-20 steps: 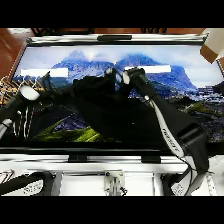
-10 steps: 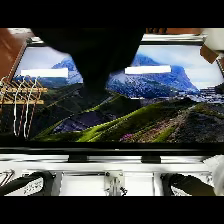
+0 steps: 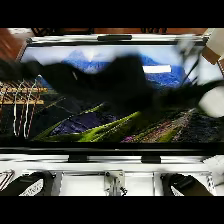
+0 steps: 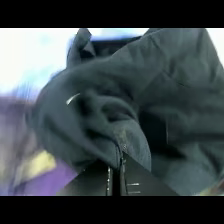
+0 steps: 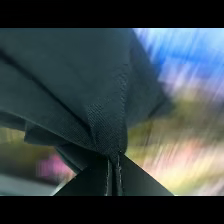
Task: Fold the shirts.
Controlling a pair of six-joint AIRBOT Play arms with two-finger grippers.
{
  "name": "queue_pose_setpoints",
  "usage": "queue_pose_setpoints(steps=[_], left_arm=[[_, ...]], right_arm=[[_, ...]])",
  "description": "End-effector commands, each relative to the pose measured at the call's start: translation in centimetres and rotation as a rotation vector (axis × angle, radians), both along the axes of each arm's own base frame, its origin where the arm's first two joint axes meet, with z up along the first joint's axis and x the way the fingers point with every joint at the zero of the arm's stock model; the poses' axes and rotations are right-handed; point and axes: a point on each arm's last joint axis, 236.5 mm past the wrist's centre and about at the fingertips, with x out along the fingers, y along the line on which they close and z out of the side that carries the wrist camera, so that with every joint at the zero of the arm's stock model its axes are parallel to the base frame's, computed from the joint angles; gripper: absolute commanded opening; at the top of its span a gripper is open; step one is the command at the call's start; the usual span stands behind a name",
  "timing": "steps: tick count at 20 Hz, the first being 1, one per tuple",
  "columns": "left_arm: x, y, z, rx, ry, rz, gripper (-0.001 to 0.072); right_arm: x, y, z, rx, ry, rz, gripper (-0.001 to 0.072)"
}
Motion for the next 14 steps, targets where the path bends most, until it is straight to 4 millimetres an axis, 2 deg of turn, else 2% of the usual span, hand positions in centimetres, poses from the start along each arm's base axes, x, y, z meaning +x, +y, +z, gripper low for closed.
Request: queue_pose_setpoints(steps=[1, 2, 3, 4, 5, 6, 7, 9, 11, 12, 13, 14], left_arm=[[-6.6, -0.4, -16.4, 0.233, 0.344, -0.086, 0.0052], [-8.0, -0.6, -19.3, 0.265, 0.383, -0.081, 0.0052], [-9.2, -0.7, -21.3, 0.284, 0.414, -0.076, 0.0053], [-10.6, -0.8, -23.0, 0.296, 0.449, -0.087, 0.0053], [-11.8, -0.9, -24.0, 0.308, 0.479, -0.103, 0.0053], [-12.7, -1.0, -24.6, 0.316, 0.497, -0.117, 0.0053], [-13.1, -1.0, -24.6, 0.319, 0.497, -0.125, 0.0053], [-13.4, -1.0, -23.5, 0.313, 0.47, -0.13, 0.0053], [-13.5, -0.5, -21.8, 0.322, 0.409, -0.129, 0.0052], [-13.7, 0.0, -20.9, 0.332, 0.378, -0.127, 0.0052], [-13.8, 0.2, -20.1, 0.335, 0.349, -0.125, 0.0053], [-13.9, 0.2, -19.3, 0.326, 0.32, -0.122, 0.0053]], right_arm=[[-9.3, -2.0, -15.0, -0.037, 0.39, -0.105, 0.0097], [-10.8, -3.5, -17.1, -0.086, 0.436, -0.131, 0.0097], [-12.0, -4.7, -18.5, -0.125, 0.465, -0.162, 0.0098], [-12.4, -5.3, -19.1, -0.145, 0.477, -0.174, 0.0099], [-12.2, -5.4, -18.9, -0.151, 0.469, -0.175, 0.0164], [-11.5, -5.2, -18.3, -0.147, 0.443, -0.168, 0.0415], [-10.1, -4.6, -16.8, -0.126, 0.393, -0.139, 0.0629], [-5.8, -2.0, -11.6, -0.037, 0.216, -0.06, 0.063], [-1.1, 1.1, -4.2, 0.105, -0.022, -0.022, 0.0629], [0.7, 2.5, -1.2, 0.174, -0.107, -0.012, 0.0629], [1.7, 4.0, 0.0, 0.227, -0.127, -0.001, 0.063], [2.4, 5.8, -0.3, 0.255, -0.107, 0.022, 0.0629]])
